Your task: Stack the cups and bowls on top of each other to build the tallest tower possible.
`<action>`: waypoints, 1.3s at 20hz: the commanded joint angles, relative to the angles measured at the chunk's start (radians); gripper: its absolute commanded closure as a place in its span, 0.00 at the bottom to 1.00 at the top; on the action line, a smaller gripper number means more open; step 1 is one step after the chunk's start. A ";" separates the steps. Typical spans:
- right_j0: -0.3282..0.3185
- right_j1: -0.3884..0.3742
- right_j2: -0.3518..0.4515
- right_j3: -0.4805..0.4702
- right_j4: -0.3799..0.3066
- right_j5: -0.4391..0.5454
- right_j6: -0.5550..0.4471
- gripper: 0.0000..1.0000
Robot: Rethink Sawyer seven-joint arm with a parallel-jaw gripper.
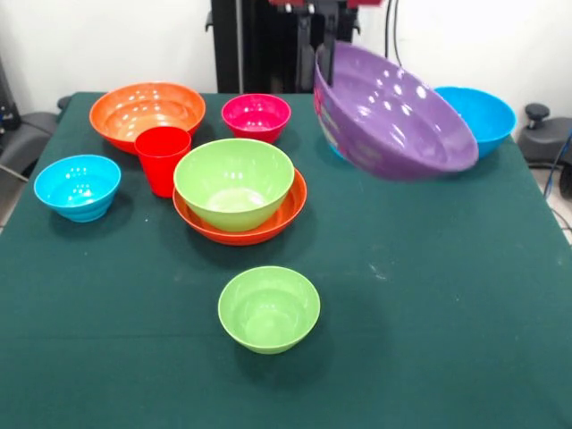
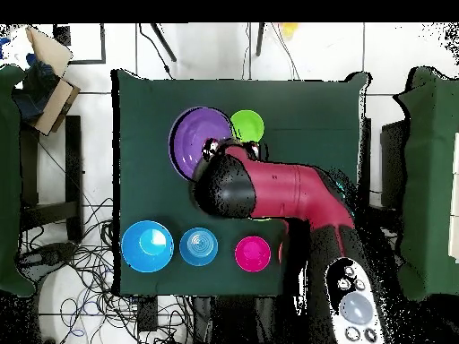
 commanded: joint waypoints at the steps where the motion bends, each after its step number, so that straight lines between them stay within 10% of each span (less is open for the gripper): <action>1: -0.096 -0.025 0.194 0.303 -0.109 -0.145 -0.096 1.00; 17: -0.169 0.108 0.199 0.288 -0.388 -0.240 -0.078 1.00; 26: -0.410 0.011 0.455 0.274 -0.331 -0.019 -0.277 1.00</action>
